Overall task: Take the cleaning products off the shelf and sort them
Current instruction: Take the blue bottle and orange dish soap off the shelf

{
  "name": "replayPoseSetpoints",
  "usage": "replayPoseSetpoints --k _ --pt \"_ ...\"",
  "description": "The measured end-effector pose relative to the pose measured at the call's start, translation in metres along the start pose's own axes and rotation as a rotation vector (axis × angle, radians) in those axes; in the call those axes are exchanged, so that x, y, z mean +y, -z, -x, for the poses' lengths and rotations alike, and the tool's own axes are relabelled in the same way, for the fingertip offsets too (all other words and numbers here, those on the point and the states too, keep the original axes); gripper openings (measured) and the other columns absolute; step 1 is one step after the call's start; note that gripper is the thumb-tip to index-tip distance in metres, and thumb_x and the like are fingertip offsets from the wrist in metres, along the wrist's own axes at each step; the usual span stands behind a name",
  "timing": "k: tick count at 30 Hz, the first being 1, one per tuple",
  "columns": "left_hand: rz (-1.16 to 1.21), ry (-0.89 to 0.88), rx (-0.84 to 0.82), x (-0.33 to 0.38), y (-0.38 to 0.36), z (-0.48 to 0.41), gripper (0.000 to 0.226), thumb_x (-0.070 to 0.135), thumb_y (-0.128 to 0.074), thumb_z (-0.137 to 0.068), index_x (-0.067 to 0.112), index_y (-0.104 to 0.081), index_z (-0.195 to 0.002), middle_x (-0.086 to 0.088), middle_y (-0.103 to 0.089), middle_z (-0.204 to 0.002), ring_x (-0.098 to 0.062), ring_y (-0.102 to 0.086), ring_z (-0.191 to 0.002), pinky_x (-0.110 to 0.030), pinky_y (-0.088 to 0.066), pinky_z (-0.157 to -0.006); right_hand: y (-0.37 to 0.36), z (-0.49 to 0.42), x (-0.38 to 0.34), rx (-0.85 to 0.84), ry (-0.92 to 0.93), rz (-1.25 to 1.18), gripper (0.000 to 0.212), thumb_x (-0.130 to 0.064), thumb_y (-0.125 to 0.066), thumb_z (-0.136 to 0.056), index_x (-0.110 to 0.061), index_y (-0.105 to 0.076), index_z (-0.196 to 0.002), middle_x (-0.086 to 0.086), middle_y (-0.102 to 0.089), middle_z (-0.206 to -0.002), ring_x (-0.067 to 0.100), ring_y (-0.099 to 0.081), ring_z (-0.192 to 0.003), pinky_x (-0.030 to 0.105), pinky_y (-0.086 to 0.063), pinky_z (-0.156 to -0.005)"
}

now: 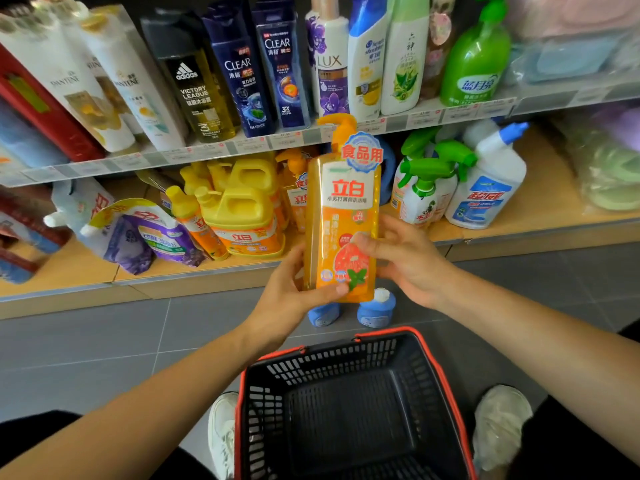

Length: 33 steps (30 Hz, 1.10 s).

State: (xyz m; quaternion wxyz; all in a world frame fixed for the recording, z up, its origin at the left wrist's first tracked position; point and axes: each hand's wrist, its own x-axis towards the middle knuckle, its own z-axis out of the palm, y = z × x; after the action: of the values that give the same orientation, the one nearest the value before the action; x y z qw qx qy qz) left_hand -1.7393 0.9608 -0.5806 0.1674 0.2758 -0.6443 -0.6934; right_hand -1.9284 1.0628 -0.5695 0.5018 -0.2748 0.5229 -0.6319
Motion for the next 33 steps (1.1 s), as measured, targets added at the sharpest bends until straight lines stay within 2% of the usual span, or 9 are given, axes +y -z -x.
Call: replayPoseSetpoints --k 4,8,10,13,16,18,19,25,33 --pt "-0.003 -0.042 0.071 0.012 -0.001 -0.005 0.072 0.025 -0.089 -0.067 0.014 -0.060 -0.132 -0.007 -0.073 -0.121 -0.026 -0.070 -0.112 -0.041 -0.059 -0.090 0.002 0.000 -0.004 -0.016 -0.040 0.077 0.047 -0.037 -0.073 -0.081 -0.018 -0.065 -0.124 0.009 -0.071 -0.122 0.027 -0.071 -0.109 0.044 -0.061 -0.084" --pt "-0.074 -0.065 0.144 0.023 0.010 -0.009 0.064 0.032 -0.091 -0.059 0.019 -0.070 -0.119 -0.004 -0.077 -0.108 -0.021 -0.074 -0.099 -0.030 -0.059 -0.077 0.007 0.002 -0.017 0.062 -0.043 0.568 0.052 -0.062 -0.070 -0.069 -0.021 -0.075 -0.100 -0.001 -0.078 -0.098 0.024 -0.075 -0.093 0.032 -0.062 -0.070" --pt "-0.071 -0.039 0.141 0.029 0.014 -0.011 0.058 0.034 -0.091 -0.054 0.023 -0.074 -0.109 -0.003 -0.078 -0.101 -0.020 -0.075 -0.092 -0.029 -0.059 -0.071 0.011 0.003 -0.020 0.186 0.107 0.836 0.062 -0.070 -0.070 -0.063 -0.011 -0.078 -0.078 0.006 -0.076 -0.074 0.027 -0.073 -0.076 0.039 -0.060 -0.066" --pt "-0.125 -0.035 0.164 0.038 0.019 -0.014 0.044 0.032 -0.092 -0.047 0.037 -0.078 -0.088 0.005 -0.079 -0.093 -0.014 -0.076 -0.087 -0.028 -0.060 -0.068 0.019 0.009 -0.031 0.368 0.525 1.098 0.057 -0.073 -0.075 -0.061 -0.017 -0.068 -0.059 -0.009 -0.057 -0.052 0.009 -0.053 -0.051 0.032 -0.043 -0.053" --pt "-0.290 -0.067 0.144 0.047 0.023 -0.016 0.055 0.037 -0.091 -0.043 0.040 -0.077 -0.096 0.013 -0.078 -0.098 -0.005 -0.074 -0.093 -0.028 -0.061 -0.078 0.022 0.004 -0.048 0.160 0.714 1.333 0.074 -0.072 -0.074 -0.058 -0.018 -0.068 -0.108 0.001 -0.063 -0.101 0.020 -0.055 -0.092 0.041 -0.049 -0.080" --pt "-0.401 -0.090 0.109 0.053 0.020 -0.013 0.079 0.042 -0.090 -0.041 0.026 -0.073 -0.116 0.011 -0.076 -0.109 -0.004 -0.071 -0.103 -0.034 -0.060 -0.090 0.022 0.001 -0.052 -0.105 0.515 1.562 0.108 -0.081 -0.071 -0.053 -0.030 -0.046 -0.145 -0.003 -0.051 -0.139 0.021 -0.045 -0.122 0.041 -0.039 -0.103" --pt "-0.436 -0.106 0.077 0.055 0.016 -0.011 0.085 0.044 -0.090 -0.042 0.021 -0.072 -0.122 0.010 -0.075 -0.112 -0.004 -0.070 -0.105 -0.035 -0.059 -0.093 0.022 0.000 -0.052 -0.183 0.428 1.617 0.113 -0.084 -0.071 -0.050 -0.036 -0.039 -0.148 -0.006 -0.049 -0.142 0.019 -0.044 -0.125 0.039 -0.038 -0.103" --pt "-0.752 -0.214 -0.054 0.065 0.003 0.001 0.088 0.062 -0.082 -0.049 0.026 -0.069 -0.129 0.013 -0.071 -0.118 0.000 -0.064 -0.111 -0.037 -0.054 -0.097 0.026 0.005 -0.036 -0.242 0.416 1.540 0.108 -0.082 -0.075 -0.042 -0.049 -0.038 -0.137 -0.017 -0.048 -0.102 0.008 -0.050 -0.095 0.035 -0.048 -0.074" --pt "-0.580 -0.330 0.087 0.053 0.000 0.006 0.094 0.046 -0.096 -0.057 0.022 -0.054 -0.138 0.013 -0.065 -0.122 -0.002 -0.063 -0.112 -0.031 -0.056 -0.092 0.036 0.009 -0.020 0.030 0.426 1.144 0.103 -0.052 -0.097 -0.045 -0.035 -0.056 -0.137 -0.015 -0.053 -0.121 -0.001 -0.051 -0.111 0.028 -0.048 -0.094"
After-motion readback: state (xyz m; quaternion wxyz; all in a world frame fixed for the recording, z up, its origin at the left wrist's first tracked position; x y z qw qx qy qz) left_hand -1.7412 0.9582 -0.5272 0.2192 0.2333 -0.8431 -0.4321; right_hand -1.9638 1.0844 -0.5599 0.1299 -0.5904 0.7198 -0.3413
